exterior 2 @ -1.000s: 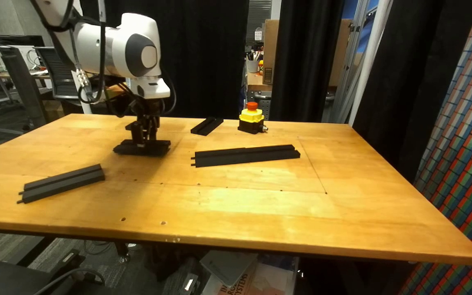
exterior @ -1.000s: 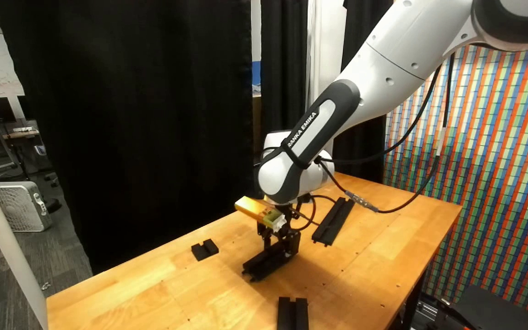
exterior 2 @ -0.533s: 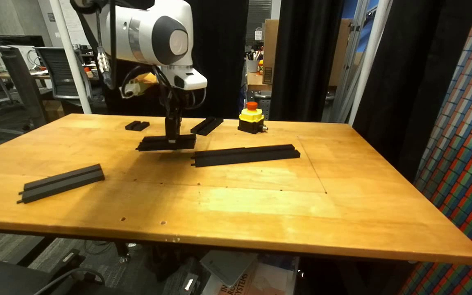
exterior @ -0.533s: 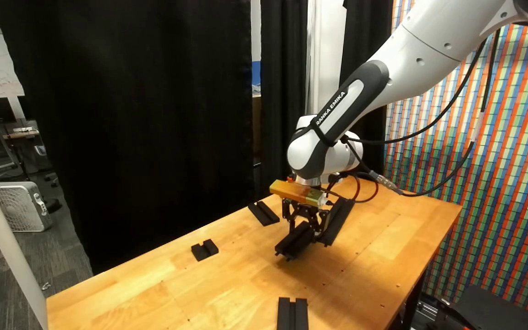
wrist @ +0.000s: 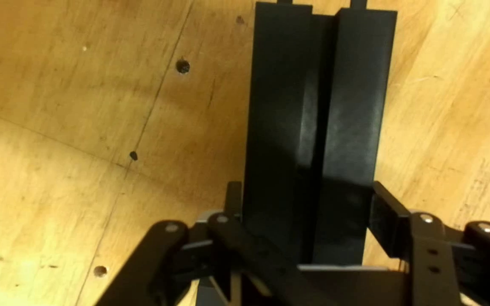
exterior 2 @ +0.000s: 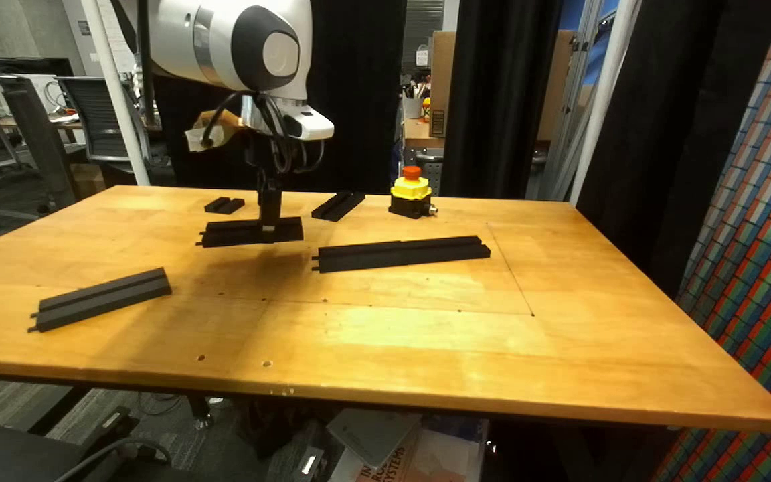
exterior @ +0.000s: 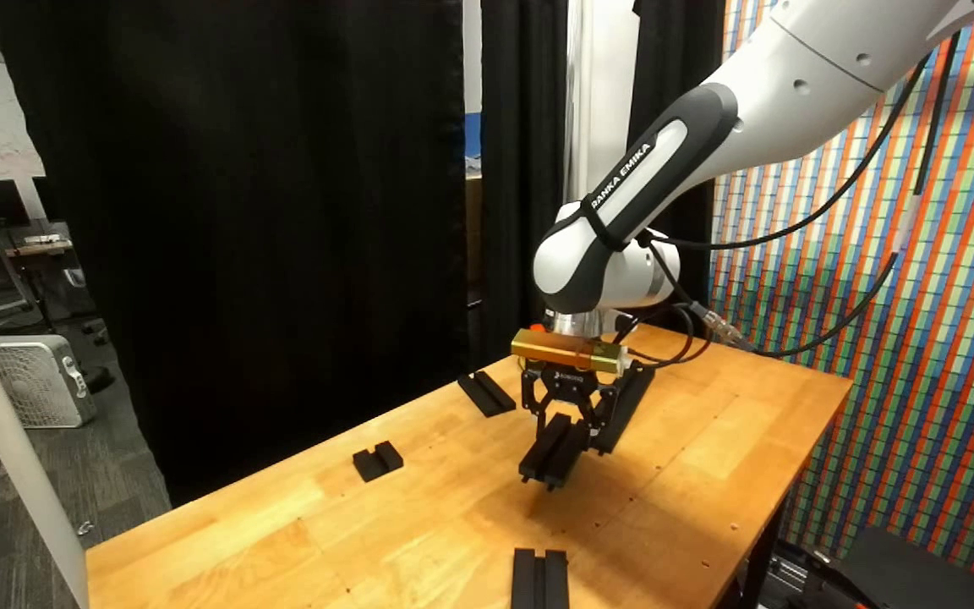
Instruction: Connect four black pieces together
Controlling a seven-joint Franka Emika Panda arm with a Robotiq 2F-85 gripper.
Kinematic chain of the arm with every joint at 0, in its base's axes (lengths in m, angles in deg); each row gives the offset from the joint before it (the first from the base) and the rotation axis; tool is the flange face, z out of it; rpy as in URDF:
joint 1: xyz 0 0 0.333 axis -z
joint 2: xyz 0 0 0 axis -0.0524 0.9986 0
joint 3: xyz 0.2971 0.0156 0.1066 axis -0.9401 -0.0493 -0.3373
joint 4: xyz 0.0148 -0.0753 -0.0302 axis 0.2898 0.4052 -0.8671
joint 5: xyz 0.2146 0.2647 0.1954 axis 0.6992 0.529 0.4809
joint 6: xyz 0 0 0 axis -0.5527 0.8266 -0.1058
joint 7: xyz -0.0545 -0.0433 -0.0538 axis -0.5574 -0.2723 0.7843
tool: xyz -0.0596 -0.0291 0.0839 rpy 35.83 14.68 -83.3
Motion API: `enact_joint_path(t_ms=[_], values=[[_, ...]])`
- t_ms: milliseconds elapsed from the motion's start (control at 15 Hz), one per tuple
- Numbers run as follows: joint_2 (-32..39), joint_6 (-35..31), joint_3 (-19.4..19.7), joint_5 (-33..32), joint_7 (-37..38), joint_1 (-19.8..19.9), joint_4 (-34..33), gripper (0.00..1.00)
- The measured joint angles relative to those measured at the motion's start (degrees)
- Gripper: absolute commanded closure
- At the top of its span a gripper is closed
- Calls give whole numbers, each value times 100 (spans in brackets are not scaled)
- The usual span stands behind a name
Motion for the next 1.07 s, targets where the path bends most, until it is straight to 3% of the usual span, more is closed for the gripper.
enact_joint_path(t_ms=[1067], values=[[275, 15, 65, 437, -410, 65, 152, 54]])
